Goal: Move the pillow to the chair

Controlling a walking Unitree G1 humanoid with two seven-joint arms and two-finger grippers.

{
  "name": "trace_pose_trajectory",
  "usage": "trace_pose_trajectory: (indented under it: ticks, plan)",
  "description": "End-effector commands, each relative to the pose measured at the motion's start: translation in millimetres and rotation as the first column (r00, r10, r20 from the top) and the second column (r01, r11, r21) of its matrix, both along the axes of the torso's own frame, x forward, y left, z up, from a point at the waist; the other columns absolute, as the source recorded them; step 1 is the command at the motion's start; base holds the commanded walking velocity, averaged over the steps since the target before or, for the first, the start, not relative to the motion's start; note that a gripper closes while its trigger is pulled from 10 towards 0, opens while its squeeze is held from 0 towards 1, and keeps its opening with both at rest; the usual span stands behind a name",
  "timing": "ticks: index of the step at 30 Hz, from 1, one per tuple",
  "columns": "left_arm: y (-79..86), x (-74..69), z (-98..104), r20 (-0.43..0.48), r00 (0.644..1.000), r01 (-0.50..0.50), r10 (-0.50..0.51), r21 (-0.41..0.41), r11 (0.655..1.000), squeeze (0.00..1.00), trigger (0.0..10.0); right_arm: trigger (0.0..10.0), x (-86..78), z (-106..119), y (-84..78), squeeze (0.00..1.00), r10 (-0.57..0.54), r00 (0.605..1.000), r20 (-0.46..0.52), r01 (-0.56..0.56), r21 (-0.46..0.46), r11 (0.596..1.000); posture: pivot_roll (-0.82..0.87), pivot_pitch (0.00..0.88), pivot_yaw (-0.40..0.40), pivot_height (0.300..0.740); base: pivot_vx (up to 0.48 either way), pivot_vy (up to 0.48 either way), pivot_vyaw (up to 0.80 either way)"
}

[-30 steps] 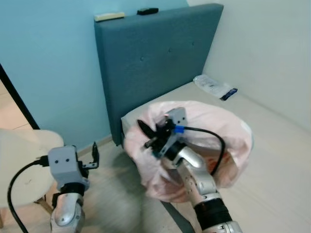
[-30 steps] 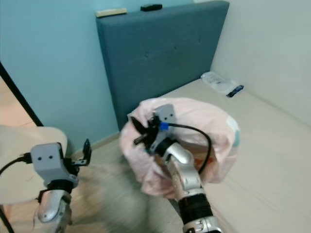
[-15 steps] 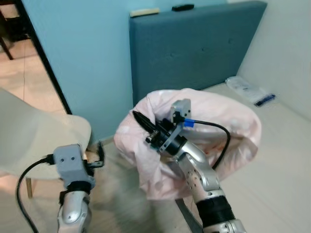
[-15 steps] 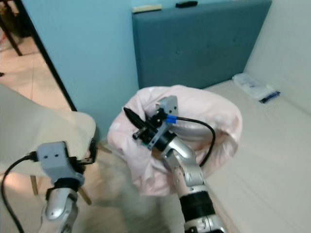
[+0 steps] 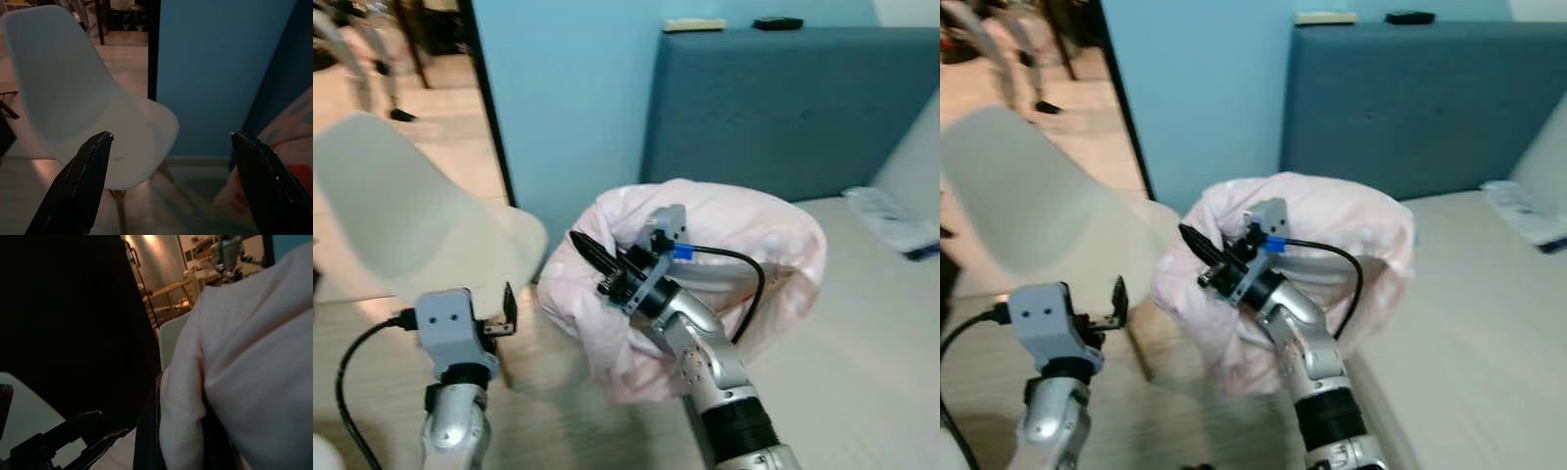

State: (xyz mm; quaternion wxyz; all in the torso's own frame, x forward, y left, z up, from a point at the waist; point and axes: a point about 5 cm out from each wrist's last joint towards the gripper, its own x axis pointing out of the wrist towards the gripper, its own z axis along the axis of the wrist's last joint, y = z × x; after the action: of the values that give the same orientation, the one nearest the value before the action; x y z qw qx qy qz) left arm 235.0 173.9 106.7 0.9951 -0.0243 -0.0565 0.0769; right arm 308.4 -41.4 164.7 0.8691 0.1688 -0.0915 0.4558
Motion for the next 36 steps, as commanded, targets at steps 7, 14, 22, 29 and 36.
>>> trace_pose_trajectory:
  ticks: [7, 14, 22, 29, 36]
  plan:
    - [-4.7, -2.7, -8, -0.037, 0.999, 0.013, -0.013, -0.006, 1.000, 0.00, 10.0, 10.0, -3.0, 2, 3.2, 0.00, 0.018, 1.000, 0.021, -0.018, 0.002, 1.000, 0.02, 0.088, -0.073, 0.740, 0.000, 0.000, 0.77]
    - [-6.7, -3.9, -9, -0.043, 0.999, 0.025, -0.025, -0.014, 1.000, 0.00, 10.0, 10.0, 0.6, -7, 0.8, 0.00, -0.017, 1.000, -0.007, 0.017, -0.040, 0.999, 0.03, 0.095, -0.076, 0.740, 0.000, 0.000, 0.77]
    - [-4.3, -5.1, -10, -0.050, 0.998, 0.025, -0.026, -0.029, 0.999, 0.00, 10.0, 10.0, 2.7, -14, 2.6, 0.00, -0.044, 0.999, -0.029, 0.042, -0.072, 0.997, 0.04, 0.101, -0.073, 0.740, 0.000, 0.000, 0.74]
    - [-5.8, -6.9, -13, -0.065, 0.996, 0.055, -0.057, -0.027, 0.998, 0.00, 10.0, 10.0, -0.8, -18, 10.0, 0.00, -0.010, 0.999, -0.040, 0.006, -0.096, 0.995, 0.04, 0.106, -0.070, 0.740, 0.000, -0.053, 0.06]
    - [-9.8, -7.7, -15, -0.071, 0.995, 0.071, -0.074, -0.039, 0.997, 0.00, 10.0, 10.0, -0.8, -21, 9.4, 0.00, -0.024, 0.999, -0.034, 0.020, -0.126, 0.992, 0.03, 0.101, -0.076, 0.740, 0.000, -0.448, 0.00]
